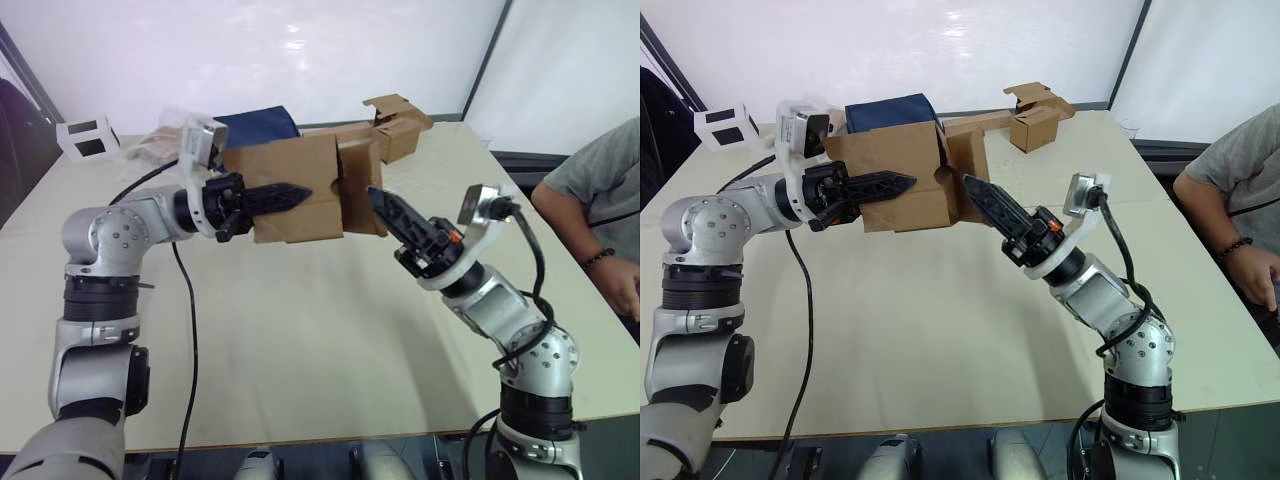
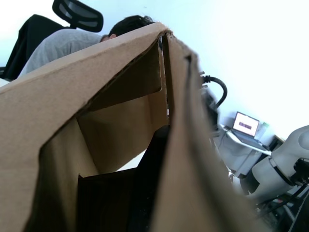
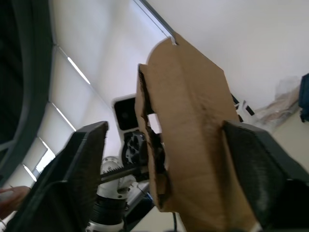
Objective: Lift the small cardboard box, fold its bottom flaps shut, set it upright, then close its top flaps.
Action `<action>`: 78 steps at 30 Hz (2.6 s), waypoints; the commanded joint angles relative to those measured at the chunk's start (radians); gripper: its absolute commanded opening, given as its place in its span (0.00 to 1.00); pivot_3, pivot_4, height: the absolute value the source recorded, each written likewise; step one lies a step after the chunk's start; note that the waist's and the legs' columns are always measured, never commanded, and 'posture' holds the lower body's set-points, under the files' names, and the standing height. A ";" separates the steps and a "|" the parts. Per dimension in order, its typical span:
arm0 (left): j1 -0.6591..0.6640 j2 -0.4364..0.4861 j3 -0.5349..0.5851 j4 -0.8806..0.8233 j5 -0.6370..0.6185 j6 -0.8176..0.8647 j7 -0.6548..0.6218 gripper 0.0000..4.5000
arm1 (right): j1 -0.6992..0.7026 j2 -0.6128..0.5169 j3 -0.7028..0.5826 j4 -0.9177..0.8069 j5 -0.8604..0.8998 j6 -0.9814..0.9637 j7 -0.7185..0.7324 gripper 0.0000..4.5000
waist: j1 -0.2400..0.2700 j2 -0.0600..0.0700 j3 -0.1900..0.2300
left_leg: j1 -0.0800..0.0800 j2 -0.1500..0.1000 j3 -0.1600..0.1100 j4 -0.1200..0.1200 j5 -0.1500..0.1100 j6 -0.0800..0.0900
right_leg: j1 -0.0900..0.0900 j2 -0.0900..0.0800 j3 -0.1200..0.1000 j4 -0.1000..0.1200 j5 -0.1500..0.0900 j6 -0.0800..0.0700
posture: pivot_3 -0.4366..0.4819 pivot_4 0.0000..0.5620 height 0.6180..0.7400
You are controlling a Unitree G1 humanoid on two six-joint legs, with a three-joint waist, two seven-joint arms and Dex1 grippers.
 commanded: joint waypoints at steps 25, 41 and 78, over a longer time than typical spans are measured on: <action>-0.023 -0.002 -0.004 -0.016 -0.003 -0.013 -0.004 0.00 | -0.087 -0.006 0.088 -0.106 -0.202 -0.066 -0.078 0.04 | 0.000 0.000 0.000 | 0.000 0.000 0.000 0.000 0.000 0.000 | 0.000 0.000 0.000 0.000 0.000 0.000 | 0.48 0.27 1.00; -0.048 -0.030 0.015 0.008 -0.001 -0.013 0.029 0.00 | -0.134 0.083 0.150 -0.112 -0.168 -0.047 -0.134 0.04 | 0.000 0.000 0.000 | 0.000 0.000 0.000 0.000 0.000 0.000 | 0.000 0.000 0.000 0.000 0.000 0.000 | 0.48 0.27 1.00; -0.088 -0.035 0.045 0.066 -0.015 -0.026 0.061 0.00 | 0.086 -0.054 0.070 -0.206 -0.009 -0.084 -0.179 0.04 | 0.001 0.000 0.000 | 0.000 0.000 0.000 0.000 0.000 0.000 | 0.000 0.000 0.000 -0.001 0.000 0.000 | 0.48 0.27 1.00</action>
